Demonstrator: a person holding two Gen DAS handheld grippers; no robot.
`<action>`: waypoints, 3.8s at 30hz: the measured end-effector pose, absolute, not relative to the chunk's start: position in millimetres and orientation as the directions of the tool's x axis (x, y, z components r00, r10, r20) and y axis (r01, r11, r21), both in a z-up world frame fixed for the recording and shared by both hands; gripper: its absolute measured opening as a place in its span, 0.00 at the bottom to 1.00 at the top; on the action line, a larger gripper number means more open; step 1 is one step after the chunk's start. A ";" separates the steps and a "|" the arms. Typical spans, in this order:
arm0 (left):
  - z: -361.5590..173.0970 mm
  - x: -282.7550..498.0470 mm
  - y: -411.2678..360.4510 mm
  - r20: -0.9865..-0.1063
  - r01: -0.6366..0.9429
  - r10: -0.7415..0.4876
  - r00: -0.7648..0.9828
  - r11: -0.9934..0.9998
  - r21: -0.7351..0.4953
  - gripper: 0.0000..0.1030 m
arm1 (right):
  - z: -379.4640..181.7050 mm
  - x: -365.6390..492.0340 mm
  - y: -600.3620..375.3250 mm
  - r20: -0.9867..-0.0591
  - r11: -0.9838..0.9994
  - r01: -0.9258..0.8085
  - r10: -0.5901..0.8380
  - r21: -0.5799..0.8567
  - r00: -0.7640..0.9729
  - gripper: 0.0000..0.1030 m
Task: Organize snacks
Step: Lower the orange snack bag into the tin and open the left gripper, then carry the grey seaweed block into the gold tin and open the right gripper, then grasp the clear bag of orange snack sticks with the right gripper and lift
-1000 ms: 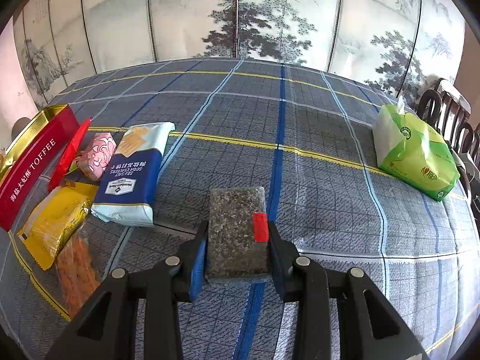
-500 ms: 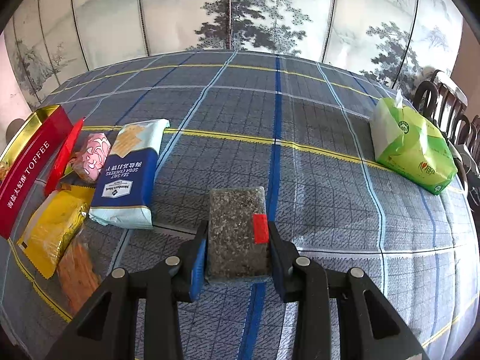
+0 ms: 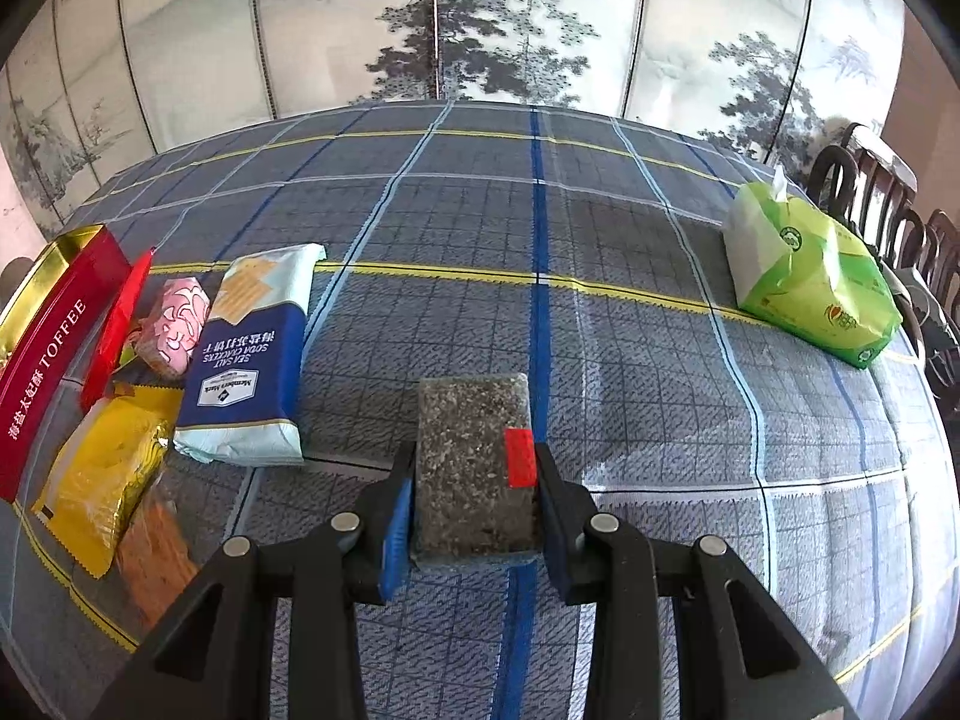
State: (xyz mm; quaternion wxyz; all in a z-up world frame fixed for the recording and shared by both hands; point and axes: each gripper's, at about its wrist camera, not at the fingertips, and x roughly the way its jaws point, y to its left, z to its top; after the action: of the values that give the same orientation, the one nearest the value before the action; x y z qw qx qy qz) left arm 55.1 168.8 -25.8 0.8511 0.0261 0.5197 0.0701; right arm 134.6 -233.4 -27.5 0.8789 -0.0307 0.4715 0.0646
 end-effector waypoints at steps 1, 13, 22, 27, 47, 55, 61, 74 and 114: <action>-24.8 54.2 168.8 -0.879 -0.093 0.147 0.453 0.989 0.118 0.63 | -27.5 134.7 -233.2 -0.834 0.991 -0.137 0.082 0.007 0.545 0.34; -0.9 29.5 168.6 -0.839 -0.168 0.166 0.517 0.982 0.091 0.80 | -14.7 130.0 -231.1 -0.827 0.998 -0.055 0.045 0.017 0.561 0.34; 8.0 12.9 169.3 -0.821 -0.232 0.212 0.530 0.968 0.101 0.86 | 29.0 120.5 -191.7 -0.783 0.990 -0.124 0.129 0.067 0.608 0.34; 13.6 -0.3 173.9 -0.812 -0.259 0.228 0.537 0.961 0.099 0.90 | 44.5 113.6 -141.0 -0.767 0.968 -0.222 0.232 0.120 0.598 0.34; 11.6 -45.4 242.3 -0.823 -0.453 0.320 0.469 0.887 0.087 0.92 | 58.4 81.5 42.3 -0.756 0.818 -0.551 0.463 0.164 0.462 0.34; 15.7 -59.6 260.8 -0.823 -0.496 0.333 0.460 0.866 0.073 0.92 | 54.3 77.7 75.2 -0.770 0.786 -0.599 0.473 0.150 0.428 0.34; 16.2 -65.8 275.3 -0.828 -0.528 0.338 0.448 0.847 0.060 0.92 | 43.8 78.2 86.6 -0.788 0.779 -0.611 0.462 0.140 0.408 0.34; 11.9 -68.2 272.1 -0.838 -0.521 0.324 0.439 0.852 0.056 0.92 | 17.3 83.8 107.5 -0.821 0.774 -0.622 0.428 0.118 0.378 0.34; 17.6 -26.9 178.1 -0.840 -0.341 0.236 0.489 0.938 0.064 0.92 | 43.9 84.7 -77.2 -0.793 0.846 -0.530 0.365 0.063 0.488 0.52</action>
State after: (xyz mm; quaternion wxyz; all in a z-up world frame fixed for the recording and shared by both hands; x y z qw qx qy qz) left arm -26.9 178.1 17.6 0.8611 -0.0553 0.4768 0.1675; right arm 84.7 -77.2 43.9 0.8574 -0.0954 0.4333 0.2609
